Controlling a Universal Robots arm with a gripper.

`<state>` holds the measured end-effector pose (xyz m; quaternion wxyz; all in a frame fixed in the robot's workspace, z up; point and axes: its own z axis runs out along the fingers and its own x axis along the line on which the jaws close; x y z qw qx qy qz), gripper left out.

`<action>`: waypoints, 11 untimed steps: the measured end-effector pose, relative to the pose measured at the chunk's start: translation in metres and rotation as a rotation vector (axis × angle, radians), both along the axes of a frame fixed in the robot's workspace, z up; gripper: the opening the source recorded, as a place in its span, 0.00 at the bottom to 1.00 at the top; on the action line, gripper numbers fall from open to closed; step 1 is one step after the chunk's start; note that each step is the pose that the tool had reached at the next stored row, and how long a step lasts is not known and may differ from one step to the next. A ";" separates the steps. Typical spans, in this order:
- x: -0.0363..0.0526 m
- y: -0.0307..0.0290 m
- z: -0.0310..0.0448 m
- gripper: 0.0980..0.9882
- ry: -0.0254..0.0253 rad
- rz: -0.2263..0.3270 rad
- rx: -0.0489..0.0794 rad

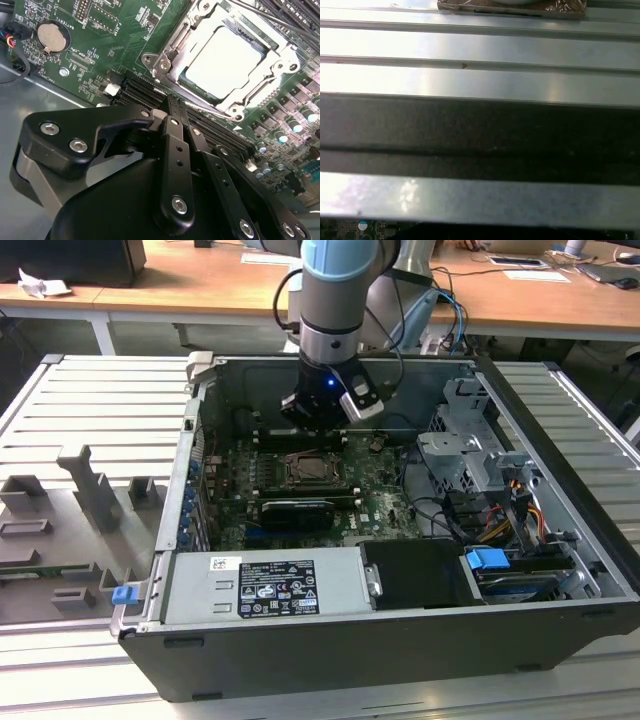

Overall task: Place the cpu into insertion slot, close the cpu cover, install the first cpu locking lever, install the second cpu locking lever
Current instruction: 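Install the first cpu locking lever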

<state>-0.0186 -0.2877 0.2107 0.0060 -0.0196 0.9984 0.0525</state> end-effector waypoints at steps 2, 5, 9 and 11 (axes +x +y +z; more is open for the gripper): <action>0.0008 0.0000 -0.0020 0.01 0.0000 0.000 0.000; 0.0015 0.0000 -0.0042 0.01 0.0000 0.000 -0.003; 0.0019 0.0000 -0.0053 0.01 -0.0001 0.000 -0.010; 0.0020 0.0000 -0.0060 0.01 0.0001 0.000 -0.015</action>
